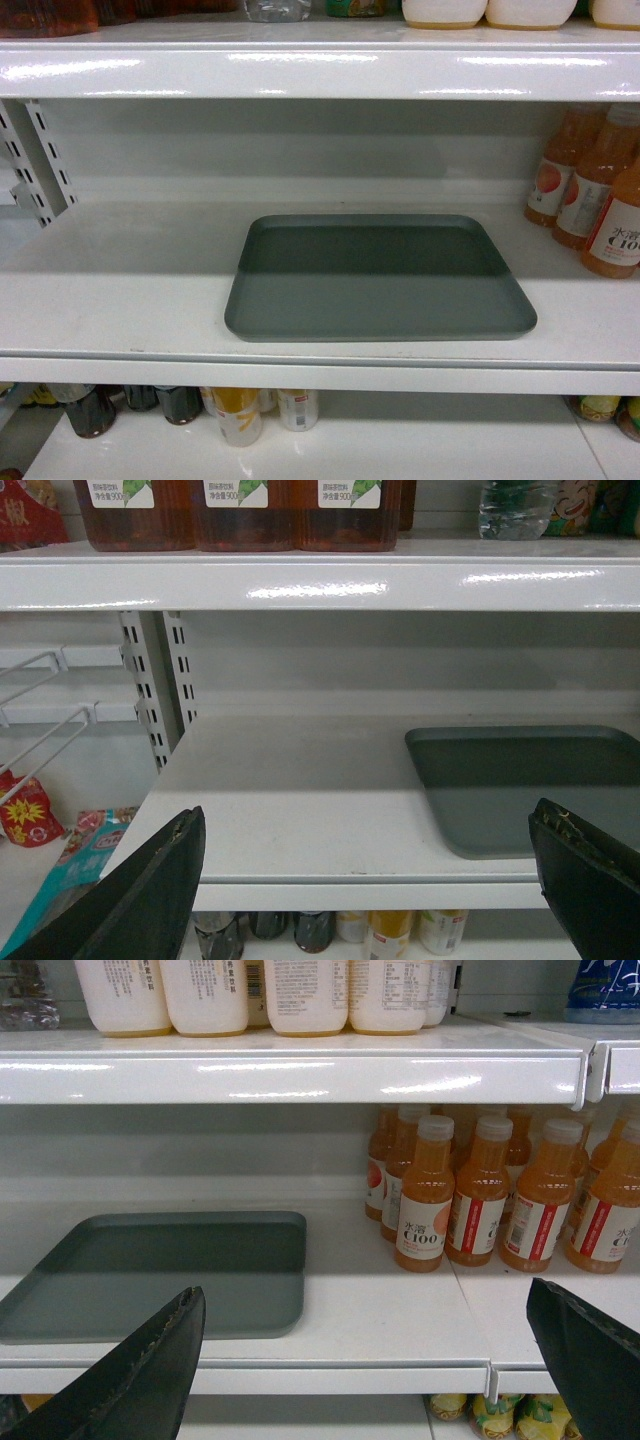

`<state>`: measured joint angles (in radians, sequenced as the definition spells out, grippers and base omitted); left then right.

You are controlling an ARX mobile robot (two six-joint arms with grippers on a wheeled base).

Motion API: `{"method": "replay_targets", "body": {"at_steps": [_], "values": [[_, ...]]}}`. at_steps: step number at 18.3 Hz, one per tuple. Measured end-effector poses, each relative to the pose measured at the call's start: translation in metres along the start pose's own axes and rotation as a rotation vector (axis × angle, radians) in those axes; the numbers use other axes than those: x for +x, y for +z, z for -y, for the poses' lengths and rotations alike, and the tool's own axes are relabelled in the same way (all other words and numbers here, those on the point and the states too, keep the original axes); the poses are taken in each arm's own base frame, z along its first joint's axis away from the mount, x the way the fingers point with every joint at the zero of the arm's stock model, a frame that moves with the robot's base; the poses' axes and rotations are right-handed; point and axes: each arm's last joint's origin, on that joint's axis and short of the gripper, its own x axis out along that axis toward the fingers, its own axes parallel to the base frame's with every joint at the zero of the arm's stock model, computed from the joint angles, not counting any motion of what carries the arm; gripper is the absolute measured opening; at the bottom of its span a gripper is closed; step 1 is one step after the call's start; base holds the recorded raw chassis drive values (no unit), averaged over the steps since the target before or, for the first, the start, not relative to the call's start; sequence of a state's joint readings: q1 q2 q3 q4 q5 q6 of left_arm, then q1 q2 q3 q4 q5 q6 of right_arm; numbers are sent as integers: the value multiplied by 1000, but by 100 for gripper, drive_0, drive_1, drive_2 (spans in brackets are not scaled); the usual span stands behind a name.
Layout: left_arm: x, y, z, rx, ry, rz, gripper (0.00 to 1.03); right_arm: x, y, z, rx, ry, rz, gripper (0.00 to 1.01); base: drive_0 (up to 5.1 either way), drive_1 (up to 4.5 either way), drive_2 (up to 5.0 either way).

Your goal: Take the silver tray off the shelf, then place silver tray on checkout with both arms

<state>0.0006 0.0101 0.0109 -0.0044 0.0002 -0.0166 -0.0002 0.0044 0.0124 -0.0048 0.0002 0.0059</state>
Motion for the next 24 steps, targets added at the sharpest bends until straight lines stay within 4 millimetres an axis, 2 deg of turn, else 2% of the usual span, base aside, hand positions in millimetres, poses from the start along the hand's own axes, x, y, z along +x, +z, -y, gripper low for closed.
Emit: {"method": "replay_targets", "body": {"at_steps": [2,4,5,6,8,9,10,12,16,21,24], "values": [[0,-2,0,-1,11,-43,98,0,-1,0,1,0,-23,98,0,0,0],[7,2,8,45,76,-370,98,6,-3,-2,-5,13,-296,98,0,0,0],[20,6,14,61,48,-426,98,16,-2,-2,1,46,-357,98,0,0,0],[36,4,21,66,25,-483,98,29,-6,-3,7,63,-396,98,0,0,0],[57,-2,26,64,12,-539,98,47,-8,-2,23,82,-435,98,0,0,0],[86,-9,36,57,-23,-593,98,76,-12,-1,41,99,-469,98,0,0,0],[104,-13,42,47,-39,-616,98,95,-15,-3,58,113,-491,98,0,0,0],[135,-25,52,29,-50,-664,98,130,-23,-8,84,151,-539,98,0,0,0],[192,-52,68,15,-45,-739,98,197,-56,-19,164,163,-671,98,0,0,0],[246,-69,81,-9,-28,-783,98,269,-77,-34,186,146,-723,98,0,0,0],[265,-79,84,-28,-8,-819,98,302,-88,-39,174,118,-745,98,0,0,0]]}}
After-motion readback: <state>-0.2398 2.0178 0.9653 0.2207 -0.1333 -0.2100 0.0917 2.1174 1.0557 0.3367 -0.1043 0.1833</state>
